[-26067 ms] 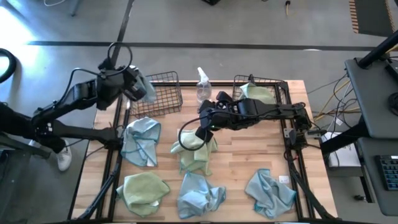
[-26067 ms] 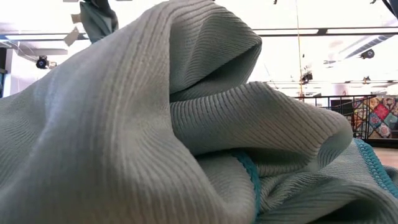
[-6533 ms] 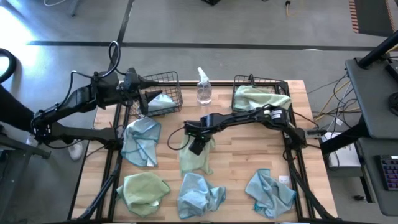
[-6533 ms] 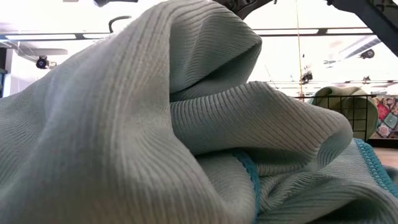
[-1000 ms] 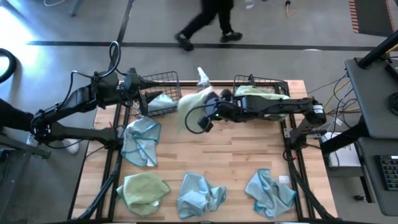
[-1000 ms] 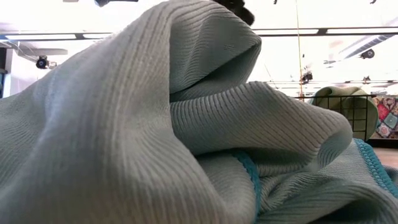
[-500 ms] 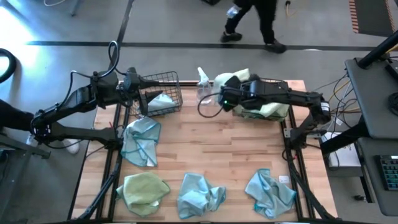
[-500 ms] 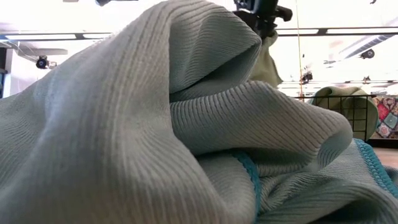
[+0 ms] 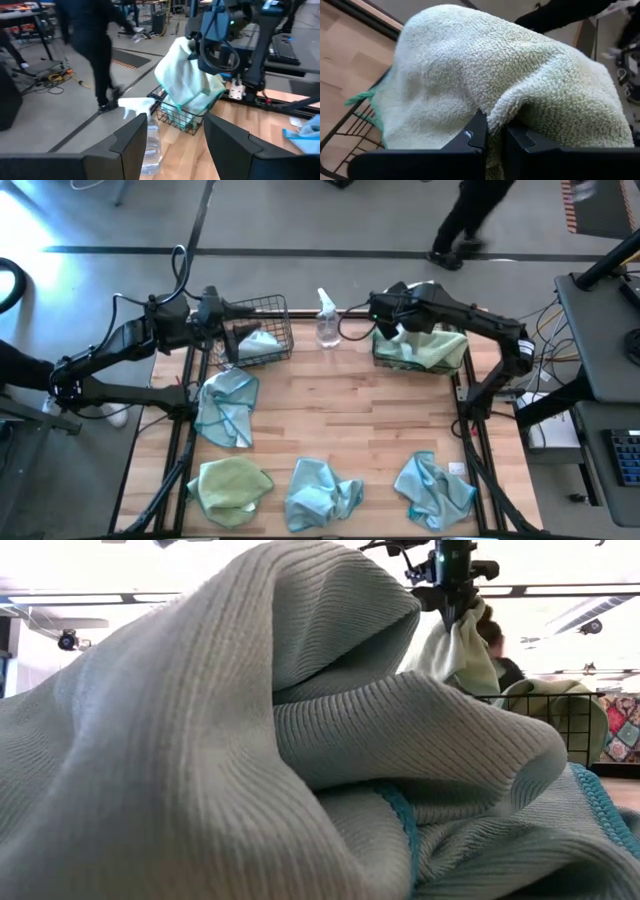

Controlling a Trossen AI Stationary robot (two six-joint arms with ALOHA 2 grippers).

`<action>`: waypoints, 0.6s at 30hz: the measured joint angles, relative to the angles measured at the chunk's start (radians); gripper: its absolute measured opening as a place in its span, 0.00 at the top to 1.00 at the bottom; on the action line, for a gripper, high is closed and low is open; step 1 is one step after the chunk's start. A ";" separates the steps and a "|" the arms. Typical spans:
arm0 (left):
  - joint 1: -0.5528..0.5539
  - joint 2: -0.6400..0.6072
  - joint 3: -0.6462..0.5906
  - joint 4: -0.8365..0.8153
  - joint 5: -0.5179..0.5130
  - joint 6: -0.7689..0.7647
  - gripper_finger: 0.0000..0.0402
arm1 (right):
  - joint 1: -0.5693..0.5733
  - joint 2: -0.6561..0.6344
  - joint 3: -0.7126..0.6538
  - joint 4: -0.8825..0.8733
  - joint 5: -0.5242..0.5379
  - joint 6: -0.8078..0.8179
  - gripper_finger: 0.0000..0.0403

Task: Sort microfiber towel by color & place in baskets
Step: Put the green microfiber cloth into the right wire basket

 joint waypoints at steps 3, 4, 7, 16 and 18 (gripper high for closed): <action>0.000 0.000 0.000 0.003 -0.012 0.000 0.55 | -0.026 -0.004 -0.001 0.000 -0.011 0.000 0.94; 0.000 0.000 0.000 0.003 -0.012 0.000 0.55 | -0.034 -0.005 -0.001 0.000 -0.028 -0.001 0.94; 0.000 0.000 0.000 0.003 -0.012 0.000 0.55 | -0.058 -0.006 -0.001 0.000 -0.088 -0.019 0.94; 0.000 0.000 0.000 0.003 -0.012 0.000 0.55 | -0.075 -0.001 -0.003 0.000 -0.101 -0.056 0.92; 0.000 0.000 0.000 0.003 -0.012 0.000 0.55 | -0.075 -0.001 -0.003 0.000 -0.101 -0.065 0.89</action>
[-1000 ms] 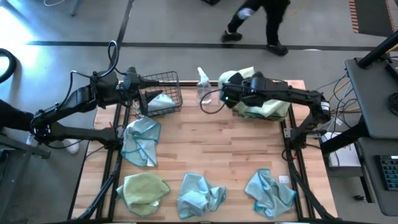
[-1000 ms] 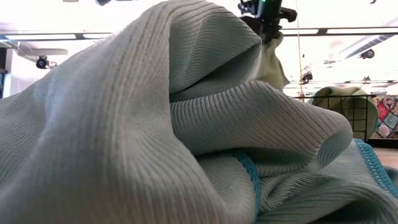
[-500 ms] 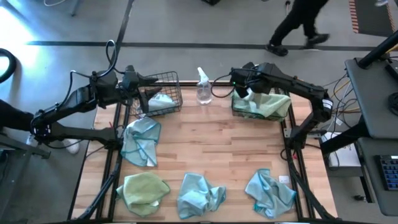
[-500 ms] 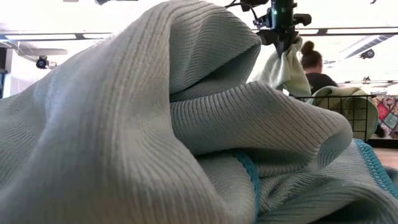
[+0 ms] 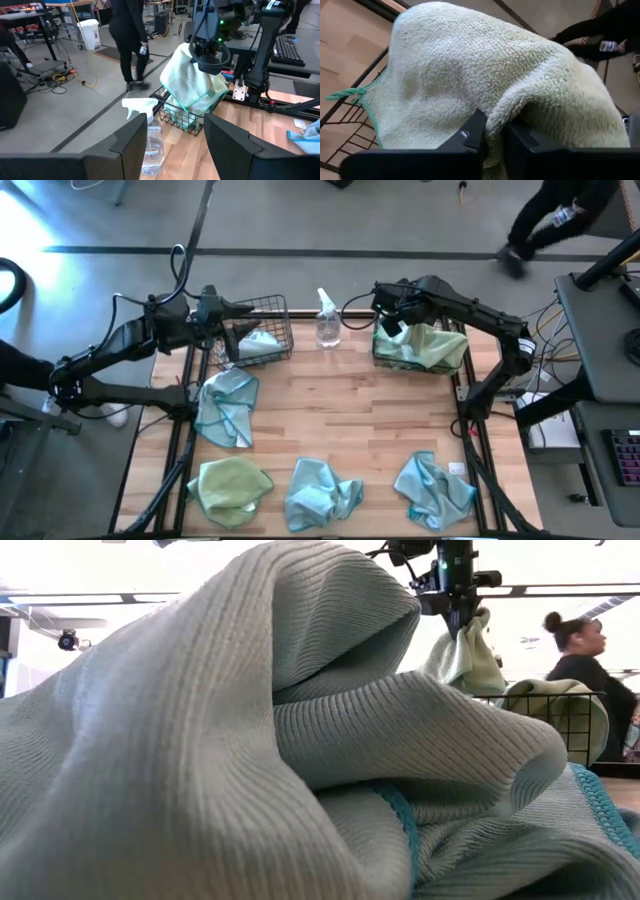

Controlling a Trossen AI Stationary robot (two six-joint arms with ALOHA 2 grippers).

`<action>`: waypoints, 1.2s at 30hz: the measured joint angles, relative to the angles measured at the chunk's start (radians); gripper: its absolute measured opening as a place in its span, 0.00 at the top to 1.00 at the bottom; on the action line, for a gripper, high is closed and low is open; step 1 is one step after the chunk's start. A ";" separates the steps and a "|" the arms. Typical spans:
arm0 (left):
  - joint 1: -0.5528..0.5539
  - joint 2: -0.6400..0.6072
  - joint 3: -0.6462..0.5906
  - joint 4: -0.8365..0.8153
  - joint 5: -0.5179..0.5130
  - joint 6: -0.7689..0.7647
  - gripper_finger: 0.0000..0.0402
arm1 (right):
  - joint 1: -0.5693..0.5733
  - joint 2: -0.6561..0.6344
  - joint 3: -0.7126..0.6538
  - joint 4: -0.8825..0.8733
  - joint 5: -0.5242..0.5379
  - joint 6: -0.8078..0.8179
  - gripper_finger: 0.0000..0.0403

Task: Sort microfiber towel by color & place in baskets
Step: Put the green microfiber cloth into the right wire basket, then put the blue microfiber cloth into the left wire basket

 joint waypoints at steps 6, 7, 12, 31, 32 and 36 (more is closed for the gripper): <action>0.000 0.000 0.000 -0.001 0.000 0.000 0.55 | 0.000 0.000 0.000 0.000 -0.007 -0.001 0.78; 0.000 0.000 0.000 -0.001 0.000 0.000 0.55 | 0.000 0.000 0.000 0.000 -0.007 -0.001 0.76; 0.000 0.000 0.000 -0.001 0.001 0.000 0.55 | 0.000 0.000 0.000 0.000 -0.007 0.003 0.68; 0.000 -0.003 0.000 -0.005 0.003 0.000 0.55 | 0.079 -0.023 -0.001 0.128 -0.337 -0.050 0.69; 0.000 -0.005 0.000 -0.005 0.003 0.000 0.55 | 0.092 -0.031 -0.001 0.155 -0.346 -0.051 0.69; 0.000 -0.017 0.000 -0.005 0.024 -0.001 0.55 | 0.147 -0.067 0.000 0.251 -0.351 -0.051 0.69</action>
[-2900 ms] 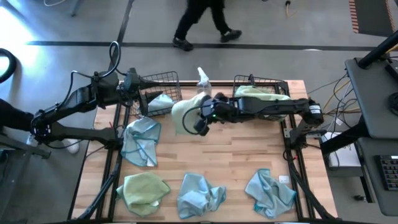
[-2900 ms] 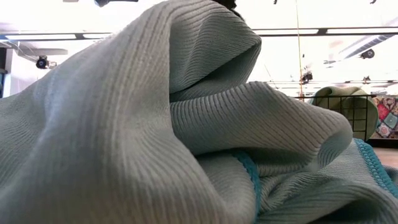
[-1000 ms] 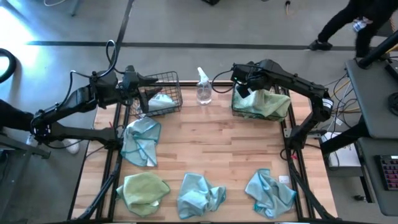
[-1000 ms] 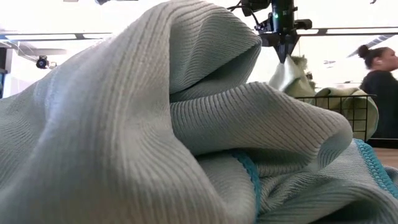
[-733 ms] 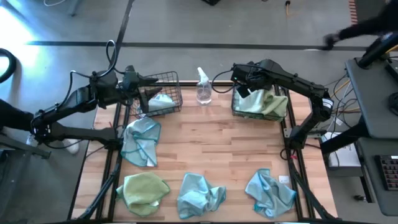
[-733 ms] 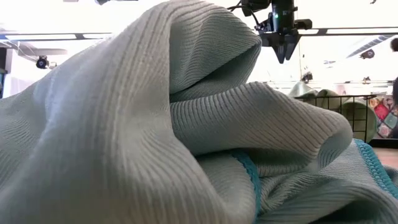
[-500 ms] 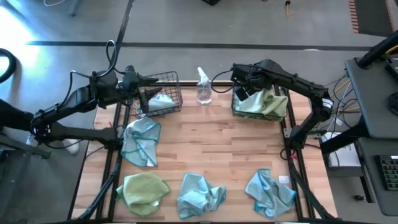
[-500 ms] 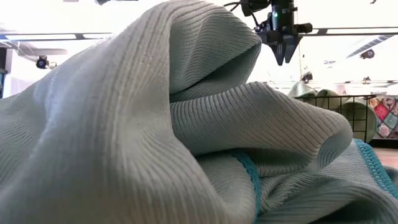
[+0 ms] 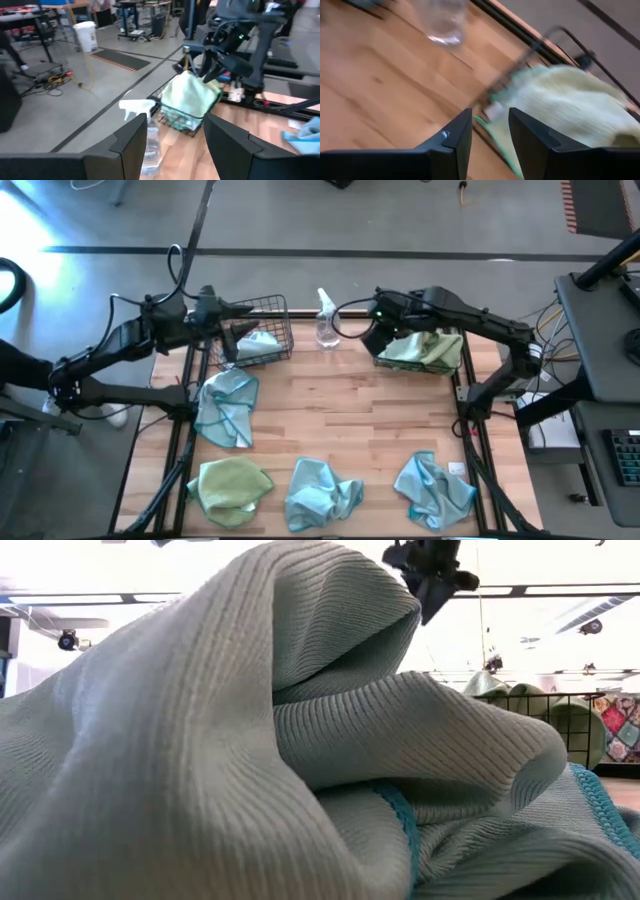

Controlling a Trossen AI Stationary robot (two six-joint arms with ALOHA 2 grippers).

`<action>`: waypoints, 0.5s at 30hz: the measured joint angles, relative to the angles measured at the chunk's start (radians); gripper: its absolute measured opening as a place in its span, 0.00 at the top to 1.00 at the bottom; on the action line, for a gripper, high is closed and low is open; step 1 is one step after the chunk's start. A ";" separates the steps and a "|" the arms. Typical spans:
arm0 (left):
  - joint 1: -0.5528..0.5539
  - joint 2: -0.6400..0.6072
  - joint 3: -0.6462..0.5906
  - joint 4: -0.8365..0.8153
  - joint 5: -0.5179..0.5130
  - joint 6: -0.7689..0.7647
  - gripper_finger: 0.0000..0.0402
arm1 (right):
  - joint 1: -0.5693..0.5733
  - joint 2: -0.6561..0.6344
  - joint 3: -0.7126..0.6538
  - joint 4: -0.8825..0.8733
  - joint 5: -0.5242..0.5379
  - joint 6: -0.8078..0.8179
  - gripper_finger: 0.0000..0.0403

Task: Sort microfiber towel by color & place in baskets
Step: Put the blue microfiber cloth into the left wire basket

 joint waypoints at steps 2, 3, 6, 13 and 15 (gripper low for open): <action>0.000 -0.011 0.000 0.000 0.028 0.000 0.55 | 0.028 -0.021 0.003 0.037 0.000 0.000 0.69; 0.000 -0.017 0.000 0.000 0.040 -0.001 0.55 | 0.041 -0.034 0.004 0.055 0.000 0.000 0.69; 0.000 -0.036 0.000 -0.001 0.053 -0.008 0.55 | 0.084 -0.072 0.004 0.092 0.000 0.010 0.69; 0.000 -0.087 0.000 -0.030 0.071 -0.013 0.55 | 0.205 -0.121 0.004 0.127 0.003 0.134 0.72; 0.000 -0.101 0.000 -0.042 0.078 -0.019 0.55 | 0.247 -0.122 0.004 0.127 0.004 0.182 0.72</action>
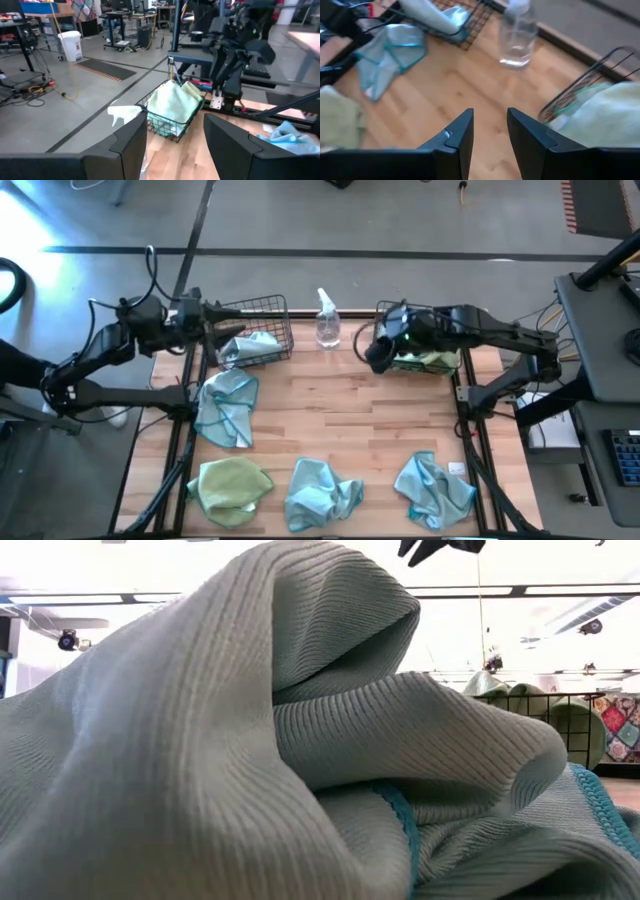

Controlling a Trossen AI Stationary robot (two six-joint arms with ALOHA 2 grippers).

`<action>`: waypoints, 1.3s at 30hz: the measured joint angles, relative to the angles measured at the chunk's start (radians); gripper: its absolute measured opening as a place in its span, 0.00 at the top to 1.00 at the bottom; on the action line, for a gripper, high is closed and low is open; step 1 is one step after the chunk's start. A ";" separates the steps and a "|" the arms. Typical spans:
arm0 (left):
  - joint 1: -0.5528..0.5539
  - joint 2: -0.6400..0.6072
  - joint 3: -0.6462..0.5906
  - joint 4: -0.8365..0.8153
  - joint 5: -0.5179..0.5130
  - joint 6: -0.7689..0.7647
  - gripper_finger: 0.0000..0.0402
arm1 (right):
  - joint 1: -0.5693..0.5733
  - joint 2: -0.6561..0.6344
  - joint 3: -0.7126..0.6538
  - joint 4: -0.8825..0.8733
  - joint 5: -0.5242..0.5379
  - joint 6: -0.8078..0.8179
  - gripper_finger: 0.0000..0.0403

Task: Sort microfiber towel by color & place in baskets
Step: Put the blue microfiber cloth into the left wire basket

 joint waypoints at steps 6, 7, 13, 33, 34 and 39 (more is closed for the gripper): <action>0.000 -0.037 0.000 -0.059 0.015 -0.018 0.55 | 0.162 0.008 0.000 -0.027 -0.055 0.171 0.73; 0.000 -0.042 0.000 -0.066 0.015 -0.021 0.55 | 0.191 0.012 0.000 -0.043 -0.064 0.207 0.73; 0.000 -0.065 0.000 -0.088 0.015 -0.026 0.55 | 0.330 0.041 0.000 -0.298 -0.089 0.481 0.73; 0.000 -0.073 0.000 -0.093 0.016 -0.026 0.55 | 0.583 0.118 -0.176 -0.379 -0.382 0.856 0.73; 0.000 -0.074 0.000 -0.092 0.016 -0.026 0.55 | 0.594 0.118 -0.193 -0.379 -0.392 0.869 0.73; 0.000 -0.074 0.000 -0.093 0.016 -0.026 0.55 | 0.654 0.116 -0.272 -0.367 -0.457 0.949 0.73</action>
